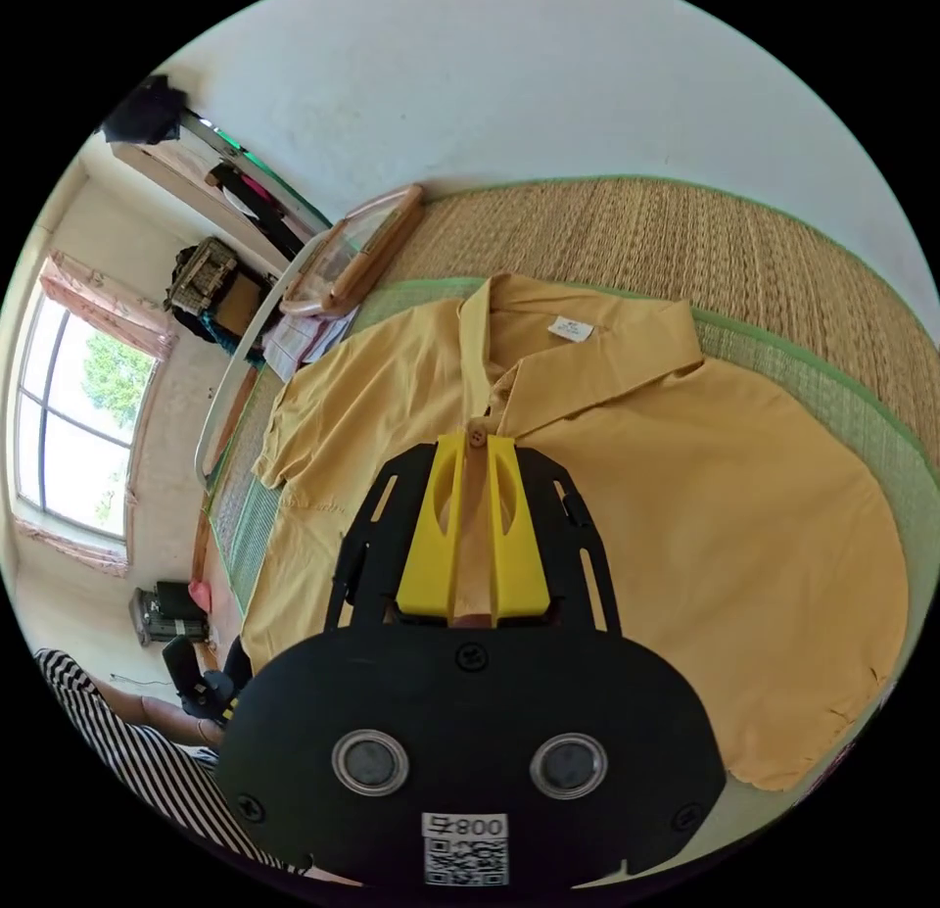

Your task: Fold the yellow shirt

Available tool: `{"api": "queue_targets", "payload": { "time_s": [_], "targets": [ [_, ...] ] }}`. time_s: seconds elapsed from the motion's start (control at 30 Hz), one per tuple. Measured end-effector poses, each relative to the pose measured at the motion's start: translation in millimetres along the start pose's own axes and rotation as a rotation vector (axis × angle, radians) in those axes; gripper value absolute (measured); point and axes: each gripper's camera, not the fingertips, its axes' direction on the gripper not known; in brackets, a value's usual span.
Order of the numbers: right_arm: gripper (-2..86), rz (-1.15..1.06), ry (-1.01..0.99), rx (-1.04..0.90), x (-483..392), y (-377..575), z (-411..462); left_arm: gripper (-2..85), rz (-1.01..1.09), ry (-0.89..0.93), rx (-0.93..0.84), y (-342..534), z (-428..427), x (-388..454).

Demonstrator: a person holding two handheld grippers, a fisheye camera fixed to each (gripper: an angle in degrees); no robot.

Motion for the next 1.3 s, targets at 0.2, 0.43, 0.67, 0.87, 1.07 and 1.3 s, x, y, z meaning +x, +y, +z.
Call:
{"api": "queue_targets", "payload": {
  "time_s": [0.2, 0.43, 0.67, 0.87, 1.07, 1.3],
  "targets": [
    [3.6, 0.022, 0.030, -0.058, -2, -5, 48, 0.3, -0.047, -0.028, -0.031, 9, 14, -23],
    [4.7, 0.025, 0.051, -0.071, -12, -24, 71, 0.4, -0.065, -0.031, -0.029, 13, 22, -36],
    [5.8, 0.031, 0.026, -0.074, -20, -24, 77, 1.5, -0.117, 0.071, -0.028, 32, 26, -56],
    [6.2, 0.038, 0.020, -0.055, -32, -6, 60, 1.4, -0.141, 0.158, -0.067, 53, 37, -58],
    [5.0, -0.025, -0.025, -0.083, -72, 83, 32, 0.4, -0.067, 0.135, -0.022, 57, 23, -29],
    [8.1, -0.083, -0.125, -0.284, -166, 226, 58, 0.4, -0.081, 0.052, 0.066, 83, -7, -17]
  ]
}}
